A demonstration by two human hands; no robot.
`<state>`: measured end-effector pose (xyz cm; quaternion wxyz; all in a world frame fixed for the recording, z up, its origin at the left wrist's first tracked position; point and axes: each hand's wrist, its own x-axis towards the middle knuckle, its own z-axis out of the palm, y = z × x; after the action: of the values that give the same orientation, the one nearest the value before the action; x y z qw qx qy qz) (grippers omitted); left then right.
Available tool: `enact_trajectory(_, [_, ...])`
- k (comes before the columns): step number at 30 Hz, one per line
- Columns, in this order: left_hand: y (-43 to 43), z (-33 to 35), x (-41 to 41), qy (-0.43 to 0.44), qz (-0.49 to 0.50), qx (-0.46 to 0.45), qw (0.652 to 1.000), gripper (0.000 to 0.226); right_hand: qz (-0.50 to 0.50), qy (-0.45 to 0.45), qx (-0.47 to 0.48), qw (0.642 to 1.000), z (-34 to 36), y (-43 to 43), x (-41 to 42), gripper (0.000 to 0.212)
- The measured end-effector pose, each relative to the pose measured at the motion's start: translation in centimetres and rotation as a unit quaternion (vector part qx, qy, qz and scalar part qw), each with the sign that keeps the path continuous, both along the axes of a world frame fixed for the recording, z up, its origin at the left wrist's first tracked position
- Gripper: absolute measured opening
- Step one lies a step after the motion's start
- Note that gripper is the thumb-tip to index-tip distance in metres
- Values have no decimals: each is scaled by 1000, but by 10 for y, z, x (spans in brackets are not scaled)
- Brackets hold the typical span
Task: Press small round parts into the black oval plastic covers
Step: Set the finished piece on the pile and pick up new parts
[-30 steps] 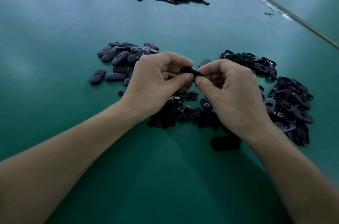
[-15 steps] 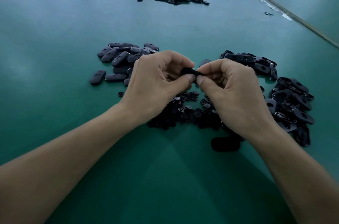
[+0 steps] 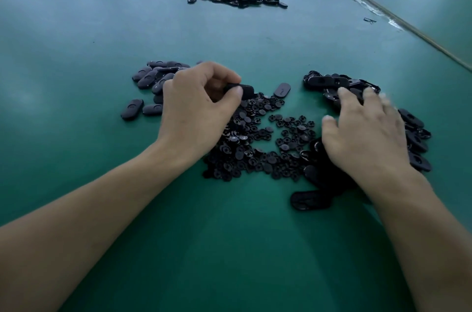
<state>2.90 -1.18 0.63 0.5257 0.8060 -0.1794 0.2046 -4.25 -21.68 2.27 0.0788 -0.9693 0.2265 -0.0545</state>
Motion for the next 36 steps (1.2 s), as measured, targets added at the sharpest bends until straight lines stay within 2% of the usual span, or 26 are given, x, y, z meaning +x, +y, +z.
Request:
enact_trajectory(3, [4, 4, 4, 5, 26, -11, 1000, 16, -3, 20, 0, 1000, -1, 1, 0, 55])
enact_trajectory(15, [23, 8, 19, 24, 127, 34, 991, 25, 26, -91, 3, 996, 4, 5, -1, 20])
enact_trajectory(22, [26, 3, 21, 52, 147, 89, 984, 22, 26, -137, 45, 989, 2, 5, 1, 27])
enact_trajectory(28, [28, 1, 23, 24, 150, 102, 983, 11, 26, -188, 69, 979, 2, 7, 3, 34])
enact_trajectory(31, [20, 3, 17, -12, 121, 95, 988, 5, 65, -220, 84, 970, 3, 6, 3, 26])
enact_trajectory(34, [8, 6, 4, -46, 27, 42, 998, 6, 116, -275, 129, 946, 6, 11, 3, 22])
enact_trajectory(36, [1, 7, -6, -23, -46, 3, 999, 4, 165, -296, 176, 924, 5, 18, 4, 22])
